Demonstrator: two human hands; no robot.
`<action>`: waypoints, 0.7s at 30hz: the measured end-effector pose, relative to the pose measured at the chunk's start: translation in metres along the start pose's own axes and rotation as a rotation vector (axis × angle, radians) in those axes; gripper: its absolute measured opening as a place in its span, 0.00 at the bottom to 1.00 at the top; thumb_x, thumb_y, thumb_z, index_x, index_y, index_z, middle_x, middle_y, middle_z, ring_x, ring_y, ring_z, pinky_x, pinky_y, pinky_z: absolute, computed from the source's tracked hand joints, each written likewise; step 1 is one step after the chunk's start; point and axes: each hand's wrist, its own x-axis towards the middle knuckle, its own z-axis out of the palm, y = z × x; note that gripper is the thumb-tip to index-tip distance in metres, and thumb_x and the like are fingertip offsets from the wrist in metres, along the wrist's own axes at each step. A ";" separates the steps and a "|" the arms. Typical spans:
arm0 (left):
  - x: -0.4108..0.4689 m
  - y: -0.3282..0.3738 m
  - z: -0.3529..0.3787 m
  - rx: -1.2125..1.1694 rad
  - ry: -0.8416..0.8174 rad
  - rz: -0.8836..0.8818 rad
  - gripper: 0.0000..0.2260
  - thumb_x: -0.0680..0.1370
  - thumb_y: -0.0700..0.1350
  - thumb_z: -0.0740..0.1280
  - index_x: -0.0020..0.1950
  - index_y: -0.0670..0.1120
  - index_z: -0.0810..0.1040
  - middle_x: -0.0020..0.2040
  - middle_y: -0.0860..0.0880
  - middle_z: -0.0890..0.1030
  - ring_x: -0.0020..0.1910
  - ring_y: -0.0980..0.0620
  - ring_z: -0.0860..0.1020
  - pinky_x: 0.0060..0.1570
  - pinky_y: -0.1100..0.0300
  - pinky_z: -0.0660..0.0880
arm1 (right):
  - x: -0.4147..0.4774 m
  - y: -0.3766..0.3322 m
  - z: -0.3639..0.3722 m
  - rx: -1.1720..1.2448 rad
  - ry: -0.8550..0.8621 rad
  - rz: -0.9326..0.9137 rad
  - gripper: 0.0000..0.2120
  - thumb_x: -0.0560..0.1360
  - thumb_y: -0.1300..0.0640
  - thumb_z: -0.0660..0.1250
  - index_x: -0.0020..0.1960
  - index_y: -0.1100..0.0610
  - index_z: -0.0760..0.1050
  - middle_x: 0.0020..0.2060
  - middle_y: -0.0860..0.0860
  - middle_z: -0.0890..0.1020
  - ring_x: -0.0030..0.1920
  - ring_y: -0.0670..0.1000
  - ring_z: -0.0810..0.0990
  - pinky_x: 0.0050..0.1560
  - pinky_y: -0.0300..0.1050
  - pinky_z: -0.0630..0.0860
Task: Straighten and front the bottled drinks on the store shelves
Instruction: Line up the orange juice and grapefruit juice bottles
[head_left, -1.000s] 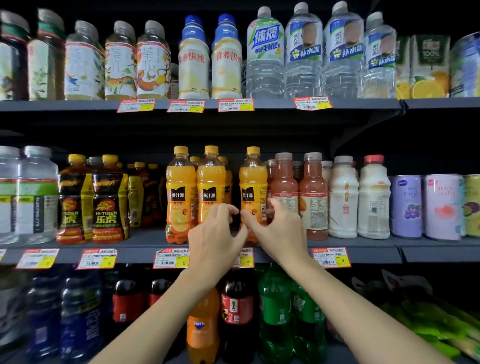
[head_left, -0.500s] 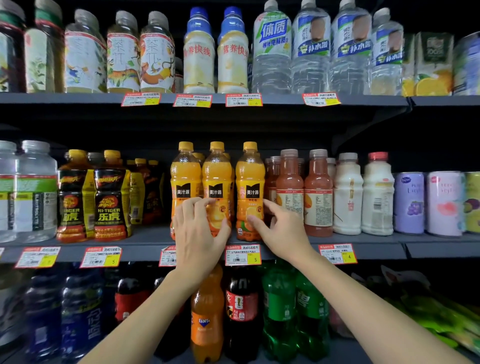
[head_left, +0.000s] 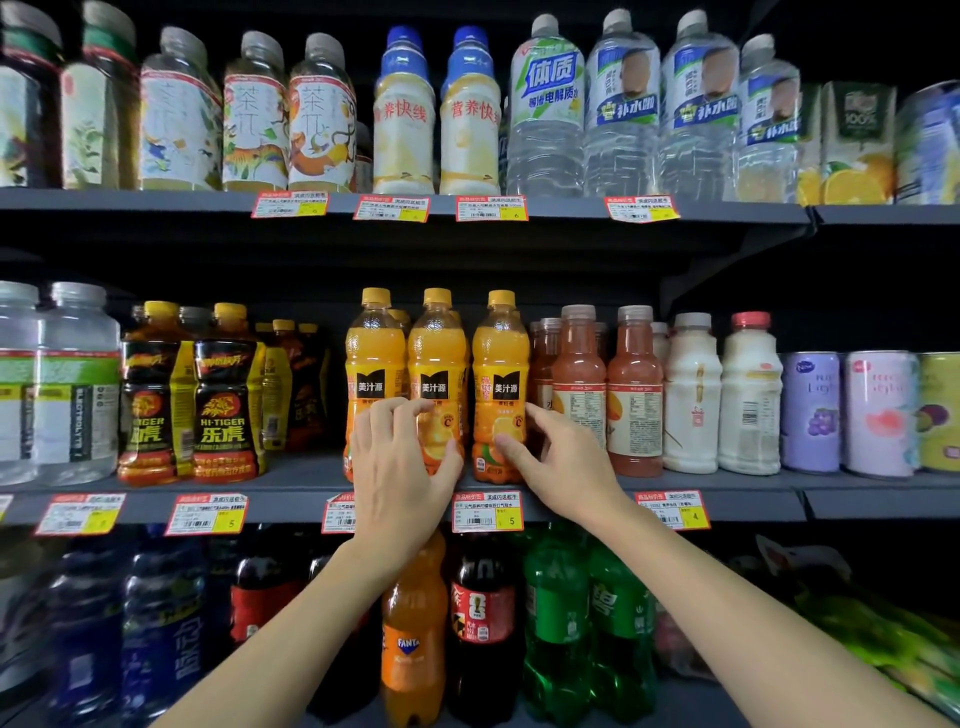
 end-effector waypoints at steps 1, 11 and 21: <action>-0.001 0.003 -0.001 -0.013 0.025 0.022 0.18 0.74 0.47 0.73 0.62 0.46 0.75 0.58 0.47 0.74 0.59 0.49 0.70 0.59 0.61 0.61 | -0.002 0.001 -0.002 -0.016 0.036 -0.001 0.35 0.74 0.28 0.60 0.71 0.49 0.74 0.56 0.43 0.80 0.54 0.44 0.78 0.51 0.46 0.76; -0.007 0.102 0.037 -0.332 -0.283 0.165 0.17 0.77 0.40 0.70 0.66 0.42 0.75 0.61 0.48 0.76 0.61 0.52 0.73 0.64 0.62 0.70 | -0.017 0.061 -0.055 -0.273 0.488 0.164 0.25 0.72 0.37 0.69 0.60 0.51 0.68 0.53 0.48 0.73 0.46 0.53 0.78 0.39 0.45 0.68; 0.006 0.140 0.090 -0.052 -0.475 -0.329 0.37 0.80 0.54 0.66 0.80 0.37 0.52 0.69 0.41 0.74 0.65 0.43 0.76 0.59 0.51 0.73 | -0.017 0.074 -0.054 -0.387 0.389 0.357 0.30 0.73 0.27 0.60 0.58 0.51 0.76 0.52 0.50 0.77 0.48 0.56 0.81 0.47 0.52 0.77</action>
